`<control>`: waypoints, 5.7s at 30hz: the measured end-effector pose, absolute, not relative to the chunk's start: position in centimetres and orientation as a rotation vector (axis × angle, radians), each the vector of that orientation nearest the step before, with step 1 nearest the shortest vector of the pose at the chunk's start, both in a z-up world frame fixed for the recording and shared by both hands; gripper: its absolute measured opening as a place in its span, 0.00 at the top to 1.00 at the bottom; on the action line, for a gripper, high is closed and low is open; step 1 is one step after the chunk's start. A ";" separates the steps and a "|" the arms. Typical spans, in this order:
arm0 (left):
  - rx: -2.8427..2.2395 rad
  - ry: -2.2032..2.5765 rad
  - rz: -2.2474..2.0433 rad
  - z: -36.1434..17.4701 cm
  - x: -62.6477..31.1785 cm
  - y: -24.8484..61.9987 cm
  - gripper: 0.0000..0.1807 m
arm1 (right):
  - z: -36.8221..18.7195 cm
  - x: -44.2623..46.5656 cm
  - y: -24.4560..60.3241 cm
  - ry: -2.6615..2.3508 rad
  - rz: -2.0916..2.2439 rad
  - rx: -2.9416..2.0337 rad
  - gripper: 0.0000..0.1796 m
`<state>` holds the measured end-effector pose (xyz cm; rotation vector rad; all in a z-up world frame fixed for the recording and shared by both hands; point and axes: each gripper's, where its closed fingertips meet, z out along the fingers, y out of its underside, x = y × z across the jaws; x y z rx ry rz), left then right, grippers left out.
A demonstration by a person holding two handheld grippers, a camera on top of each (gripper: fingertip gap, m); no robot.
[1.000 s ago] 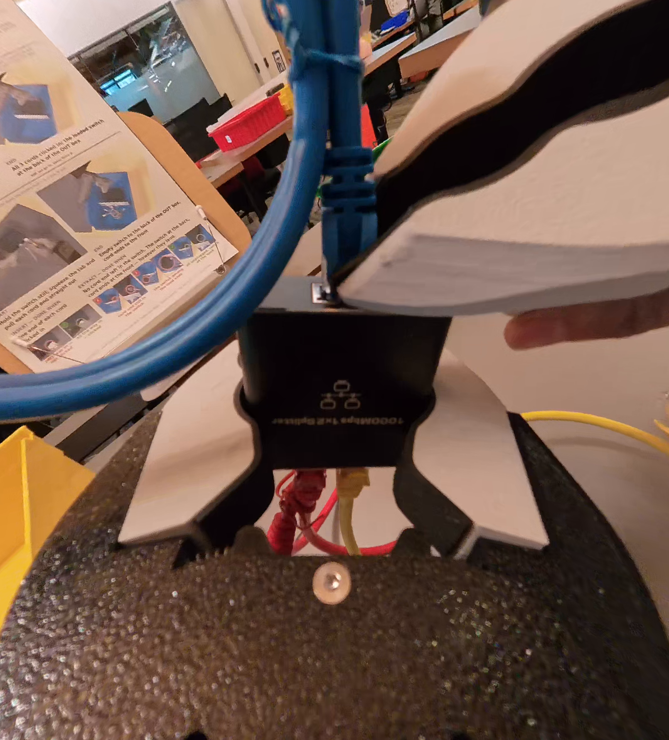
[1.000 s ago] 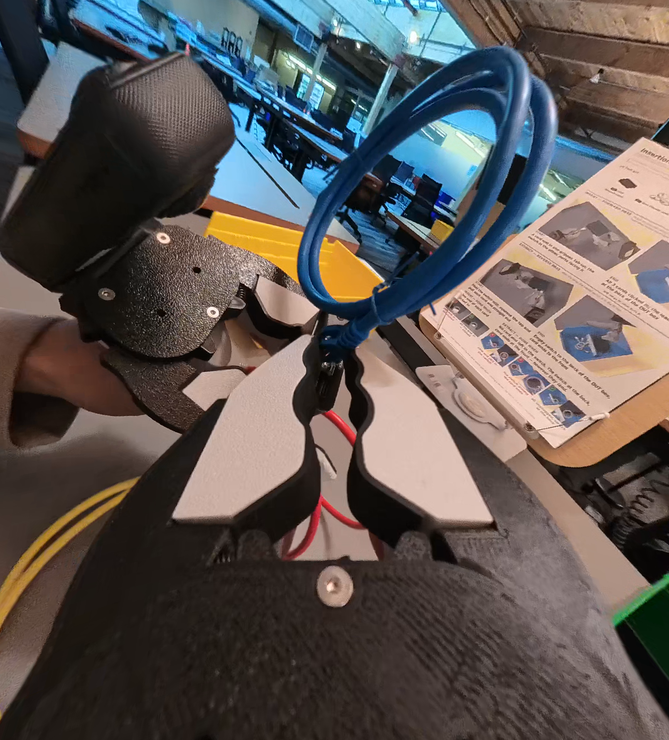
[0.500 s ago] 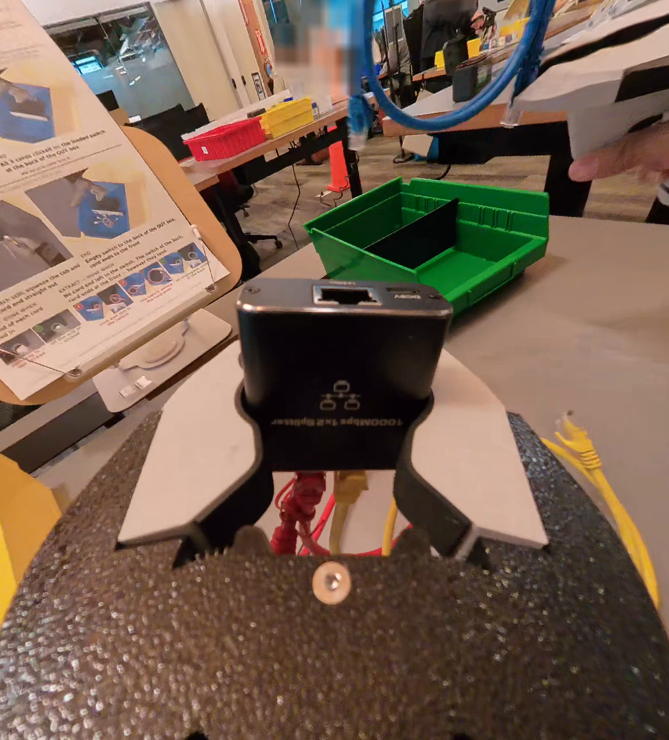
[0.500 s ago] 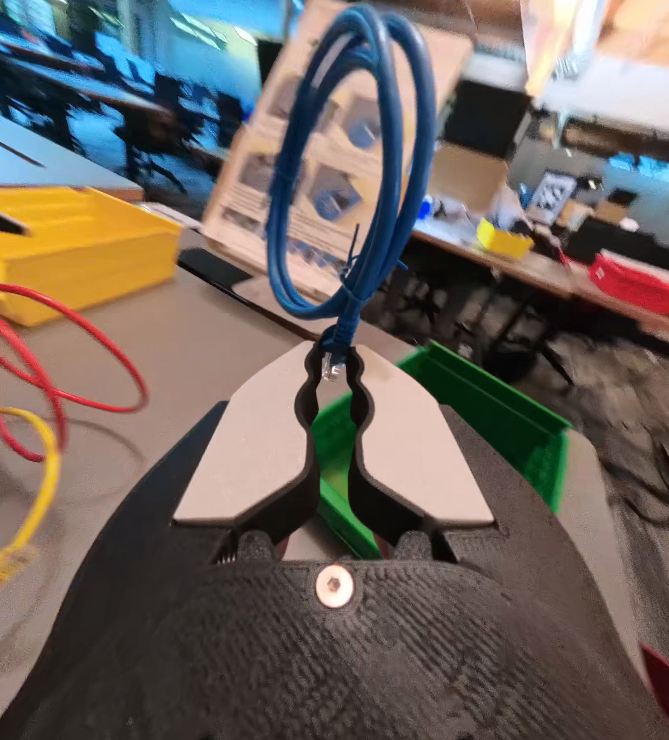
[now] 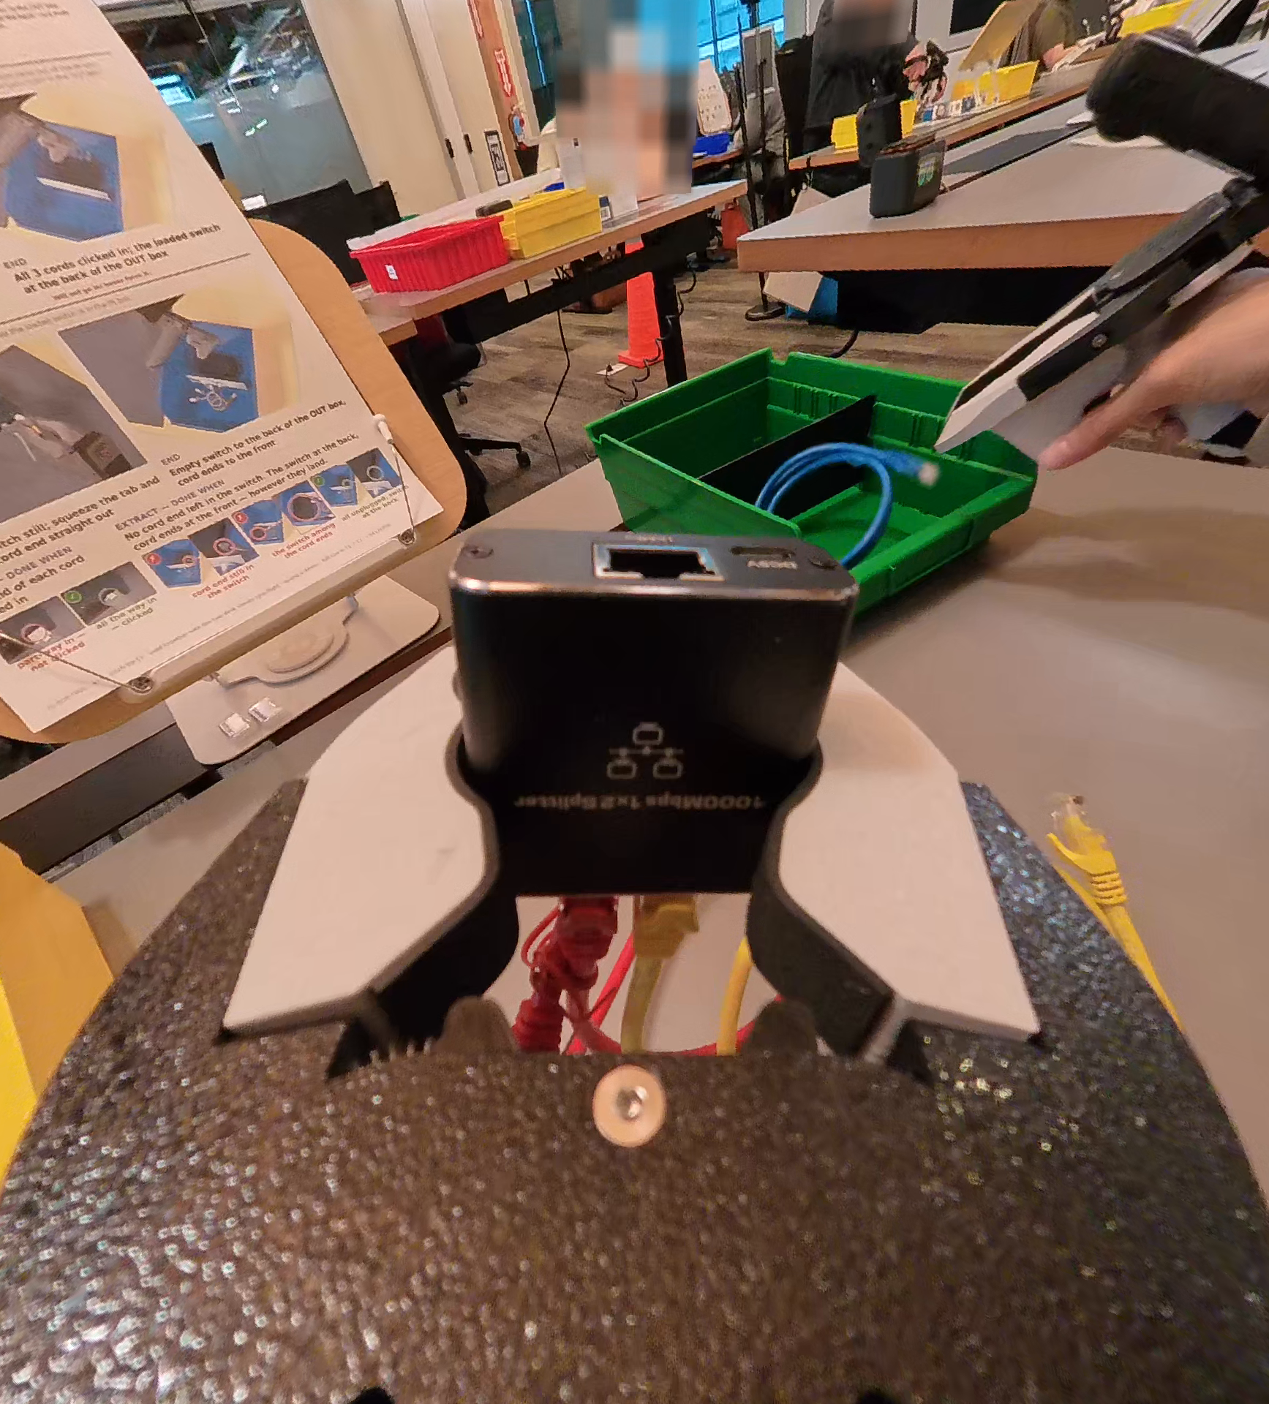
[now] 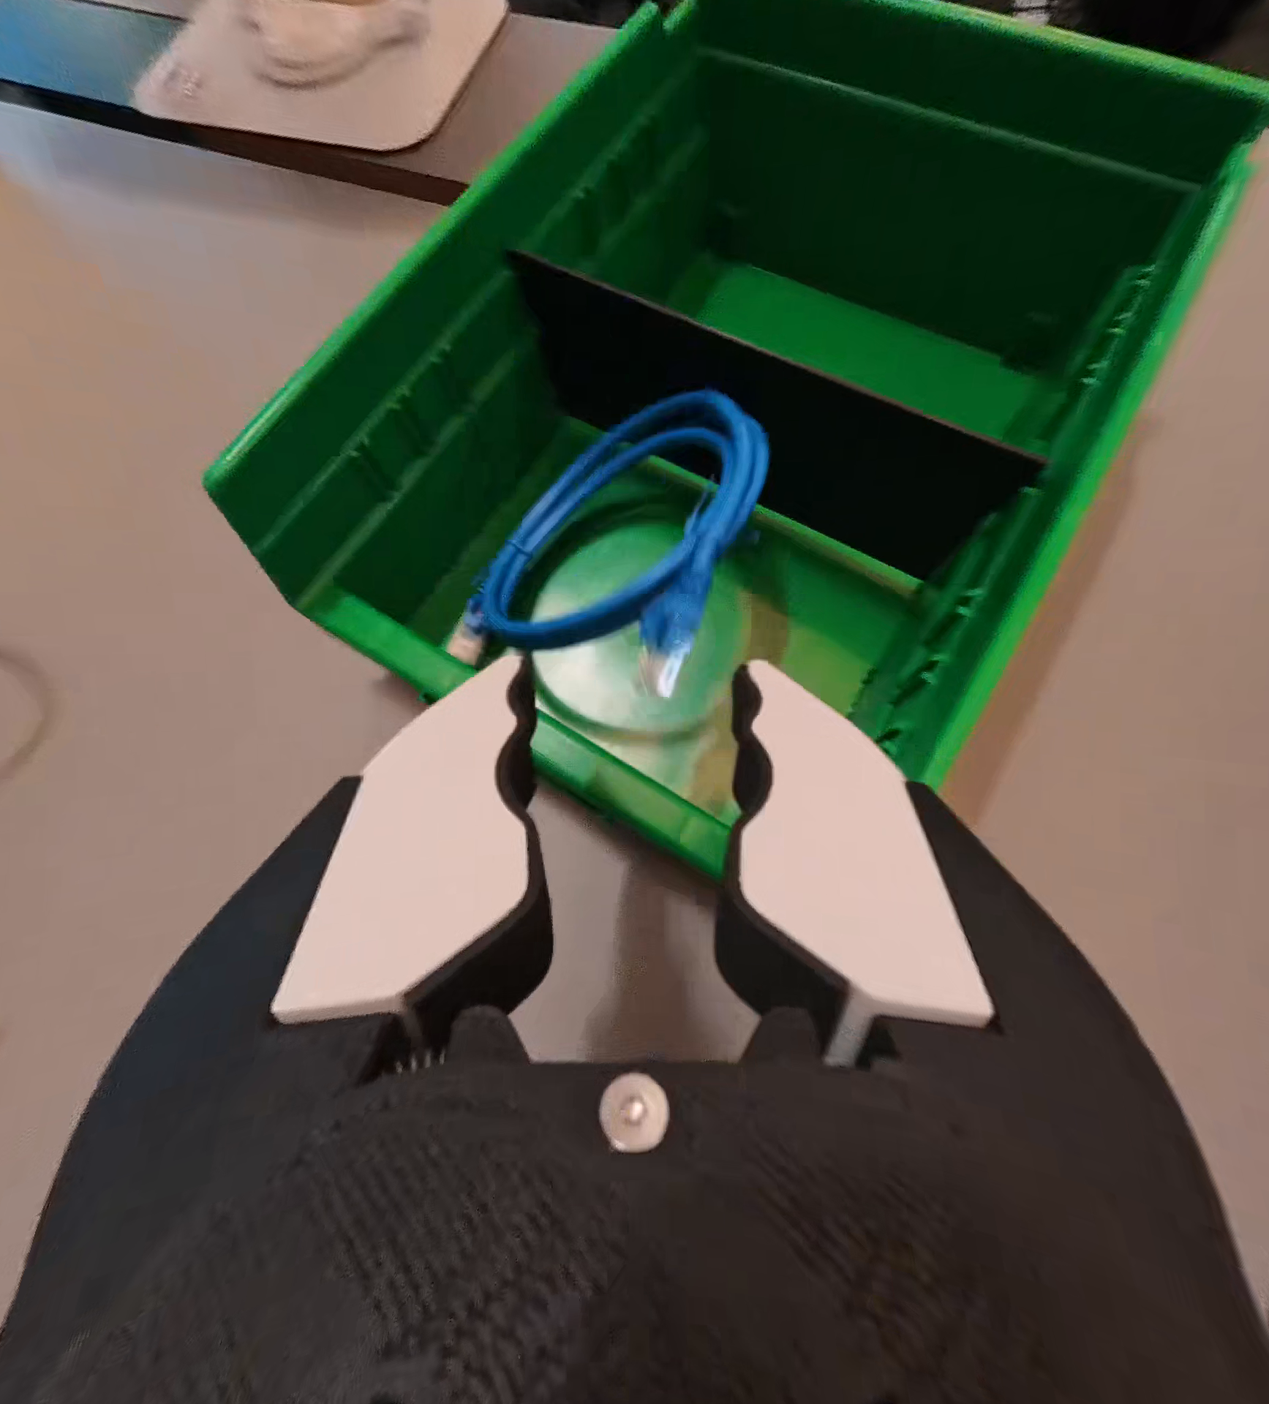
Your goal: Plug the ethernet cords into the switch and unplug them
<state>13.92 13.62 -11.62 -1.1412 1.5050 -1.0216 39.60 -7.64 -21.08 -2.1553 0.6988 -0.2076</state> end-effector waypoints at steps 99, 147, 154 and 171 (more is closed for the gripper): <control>-0.947 1.030 -2.090 -4.5 10.0 9.1 0.87 | -6.9 12.1 6.2 0.213 0.715 -1.000 0.94; -0.892 1.827 -1.769 -14.5 11.1 0.0 0.85 | -6.3 8.3 4.3 -0.191 0.589 -1.253 0.91; -1.061 1.847 -1.665 -14.7 11.4 2.0 0.86 | -6.2 9.7 2.9 -0.231 0.428 -1.304 0.91; -0.928 2.098 -1.560 -15.2 9.3 1.9 0.86 | -8.1 8.0 3.6 -0.290 0.392 -1.519 0.92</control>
